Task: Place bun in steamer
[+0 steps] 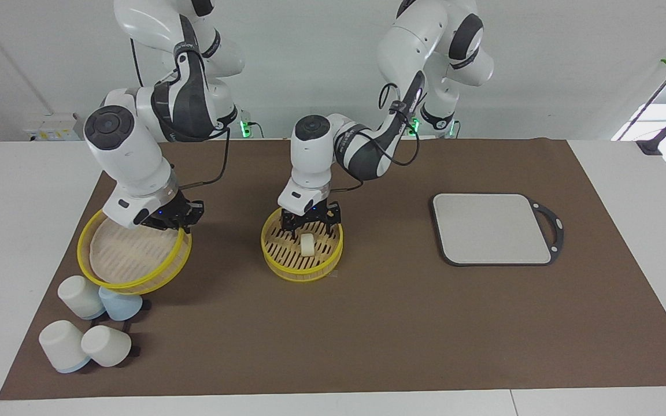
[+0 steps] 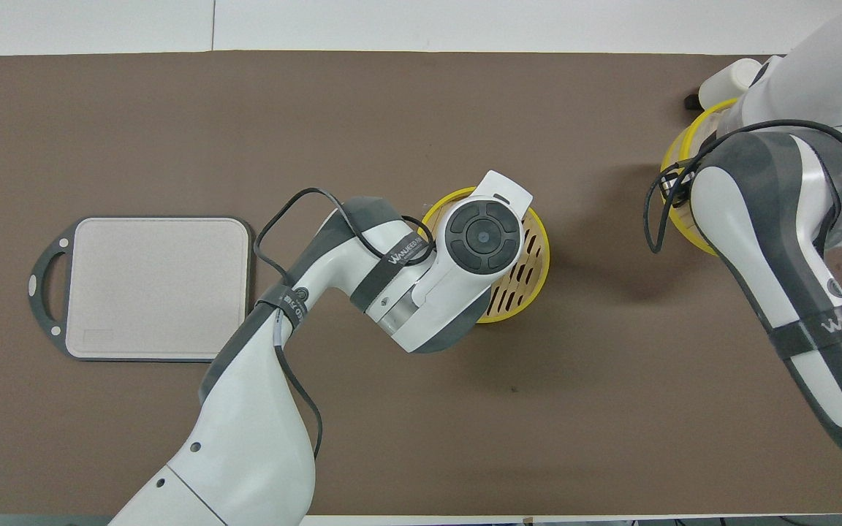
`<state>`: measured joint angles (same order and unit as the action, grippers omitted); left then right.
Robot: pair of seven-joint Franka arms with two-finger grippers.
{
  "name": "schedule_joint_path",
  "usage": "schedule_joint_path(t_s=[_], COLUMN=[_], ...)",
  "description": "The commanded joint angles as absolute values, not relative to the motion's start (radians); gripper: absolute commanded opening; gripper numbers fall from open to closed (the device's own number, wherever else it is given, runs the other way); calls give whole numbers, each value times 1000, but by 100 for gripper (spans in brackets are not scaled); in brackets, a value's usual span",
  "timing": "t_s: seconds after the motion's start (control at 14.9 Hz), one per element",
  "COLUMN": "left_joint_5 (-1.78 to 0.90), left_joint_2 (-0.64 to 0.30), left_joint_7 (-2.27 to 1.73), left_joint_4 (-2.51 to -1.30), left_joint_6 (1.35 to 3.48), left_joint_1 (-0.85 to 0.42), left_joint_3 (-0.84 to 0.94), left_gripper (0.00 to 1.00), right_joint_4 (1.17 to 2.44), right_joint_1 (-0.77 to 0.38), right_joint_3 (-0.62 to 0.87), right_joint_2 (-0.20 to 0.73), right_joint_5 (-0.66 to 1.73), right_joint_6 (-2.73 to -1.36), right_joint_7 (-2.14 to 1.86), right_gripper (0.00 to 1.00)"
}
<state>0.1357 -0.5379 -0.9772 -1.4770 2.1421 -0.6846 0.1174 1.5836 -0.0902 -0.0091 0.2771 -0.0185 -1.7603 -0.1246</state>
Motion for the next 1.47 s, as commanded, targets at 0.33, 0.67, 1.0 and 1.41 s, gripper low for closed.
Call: schedule_joint_path(t_s=[0.33, 0.67, 1.0, 1.41], left_joint_5=[126, 68, 26, 25], left_joint_2=[-256, -181, -143, -80], left_joint_7=[-810, -570, -318, -77], left_joint_4=[-1537, -1536, -1539, -1578], left_joint_6=[1918, 1815, 1726, 1674], left_joint_1=[-480, -295, -114, 47], left_joint_3=[121, 121, 117, 117], left_gripper=[100, 100, 100, 100], right_joint_4=[1568, 1514, 1350, 1404], right_joint_1=[-207, -405, -555, -587], right_joint_3=[-3, -3, -5, 0], right_joint_2=[256, 313, 514, 514], right_joint_5=[-25, -28, -89, -72], right_joint_6=[-1778, -1835, -1868, -1957], right_joint_7=[55, 310, 518, 596], right_gripper=[0, 0, 0, 0])
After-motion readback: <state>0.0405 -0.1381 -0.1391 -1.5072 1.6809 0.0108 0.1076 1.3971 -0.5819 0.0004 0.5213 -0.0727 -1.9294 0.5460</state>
